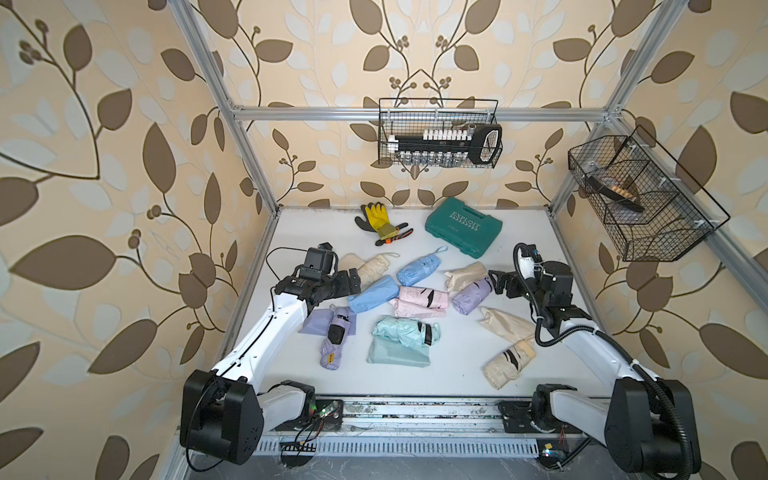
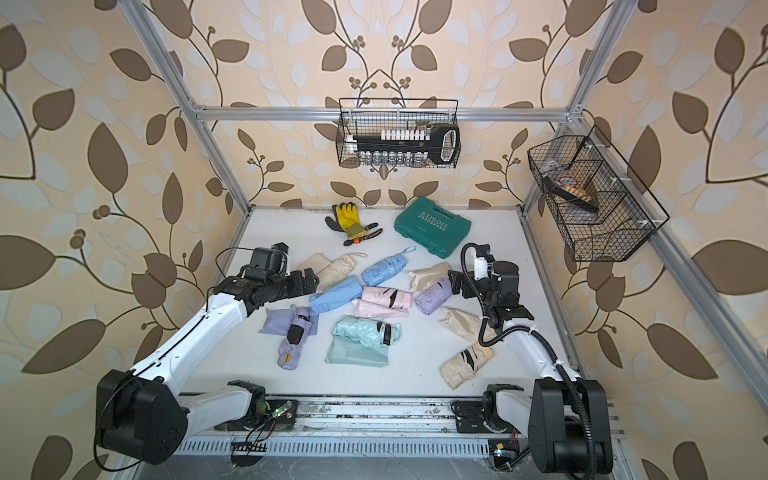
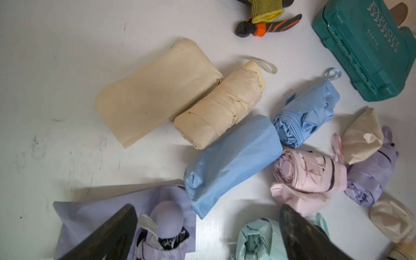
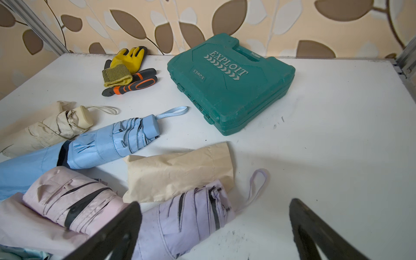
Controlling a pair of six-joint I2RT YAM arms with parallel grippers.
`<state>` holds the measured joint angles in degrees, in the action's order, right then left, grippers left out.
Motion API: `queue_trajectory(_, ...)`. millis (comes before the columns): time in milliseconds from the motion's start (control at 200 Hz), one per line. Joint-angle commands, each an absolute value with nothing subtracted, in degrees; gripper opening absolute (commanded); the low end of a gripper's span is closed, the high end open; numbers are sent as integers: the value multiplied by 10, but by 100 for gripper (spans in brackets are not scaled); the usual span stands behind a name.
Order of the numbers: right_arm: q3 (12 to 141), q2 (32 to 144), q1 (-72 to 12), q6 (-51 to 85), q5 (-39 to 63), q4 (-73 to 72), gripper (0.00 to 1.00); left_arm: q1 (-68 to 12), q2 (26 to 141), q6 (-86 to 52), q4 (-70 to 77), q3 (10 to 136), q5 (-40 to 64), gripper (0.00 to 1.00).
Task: Take umbrellas out of sleeves
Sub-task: Reset both arms
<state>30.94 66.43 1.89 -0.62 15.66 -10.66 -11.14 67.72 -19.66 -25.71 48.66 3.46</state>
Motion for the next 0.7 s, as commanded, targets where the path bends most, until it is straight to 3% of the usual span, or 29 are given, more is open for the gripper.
queue_trajectory(0,309,676,10,-46,161,-121,99,-105,667,-185,-129,457,-13,99)
queue_trajectory(135,303,692,5,-66,154,-126,99,-107,672,-145,-49,434,-25,99)
queue_trajectory(325,286,714,2,-76,145,-147,99,-106,691,-61,-43,428,-91,99)
queue_trajectory(695,284,788,14,-76,142,-233,99,-102,722,35,149,295,-131,99)
